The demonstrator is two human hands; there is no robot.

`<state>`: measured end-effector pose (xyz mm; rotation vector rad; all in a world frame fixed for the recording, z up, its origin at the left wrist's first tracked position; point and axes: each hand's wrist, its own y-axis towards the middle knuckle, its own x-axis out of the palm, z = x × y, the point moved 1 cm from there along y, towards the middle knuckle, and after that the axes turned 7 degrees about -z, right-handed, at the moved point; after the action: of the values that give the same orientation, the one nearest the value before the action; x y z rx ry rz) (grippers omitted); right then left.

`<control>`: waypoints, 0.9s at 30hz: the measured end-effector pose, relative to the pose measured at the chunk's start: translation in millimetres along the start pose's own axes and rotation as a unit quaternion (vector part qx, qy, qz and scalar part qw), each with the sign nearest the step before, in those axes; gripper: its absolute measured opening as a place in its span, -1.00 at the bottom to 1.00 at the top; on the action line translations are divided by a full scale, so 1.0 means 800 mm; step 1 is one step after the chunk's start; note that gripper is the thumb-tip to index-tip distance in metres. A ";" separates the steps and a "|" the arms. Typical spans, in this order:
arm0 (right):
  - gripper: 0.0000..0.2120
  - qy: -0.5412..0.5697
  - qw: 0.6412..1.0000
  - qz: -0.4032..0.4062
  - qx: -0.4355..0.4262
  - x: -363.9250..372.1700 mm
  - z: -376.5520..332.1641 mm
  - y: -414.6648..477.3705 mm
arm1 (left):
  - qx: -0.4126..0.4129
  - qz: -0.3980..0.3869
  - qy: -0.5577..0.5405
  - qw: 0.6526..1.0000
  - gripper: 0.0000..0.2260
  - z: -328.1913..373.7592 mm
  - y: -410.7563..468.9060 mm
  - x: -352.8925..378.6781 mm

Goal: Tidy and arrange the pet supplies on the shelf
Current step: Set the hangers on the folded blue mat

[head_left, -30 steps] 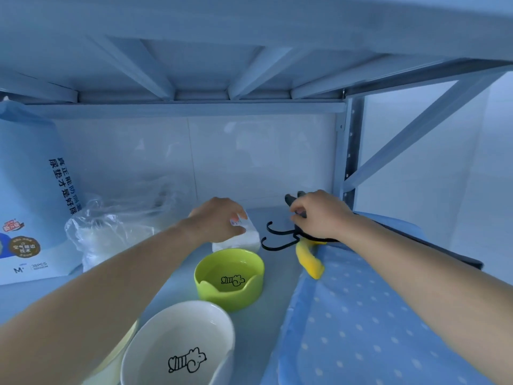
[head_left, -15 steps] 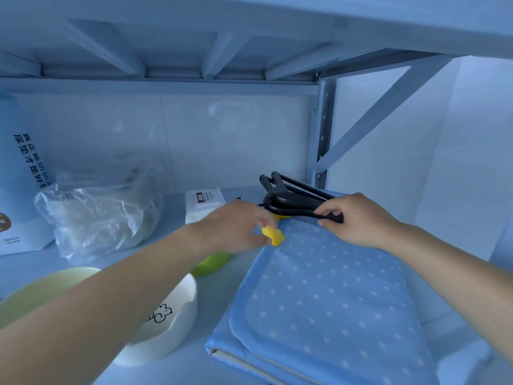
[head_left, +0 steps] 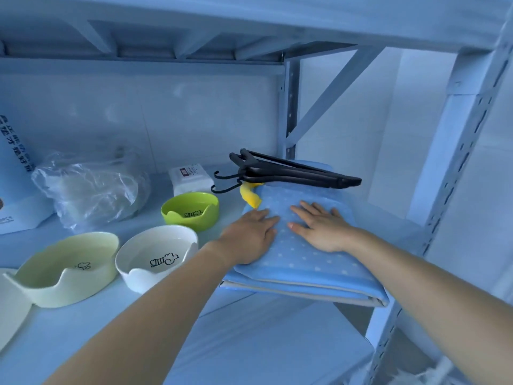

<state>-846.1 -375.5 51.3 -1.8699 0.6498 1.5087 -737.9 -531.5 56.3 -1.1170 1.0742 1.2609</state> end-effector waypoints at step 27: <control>-0.52 0.036 0.979 0.046 -0.198 -0.022 0.148 -0.023 | -0.165 0.017 -0.021 0.986 -0.58 0.152 0.022 0.014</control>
<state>-914.5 -275.6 55.7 -2.2237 0.5001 1.7367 -756.7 -409.9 62.9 -1.3163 0.8745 1.5205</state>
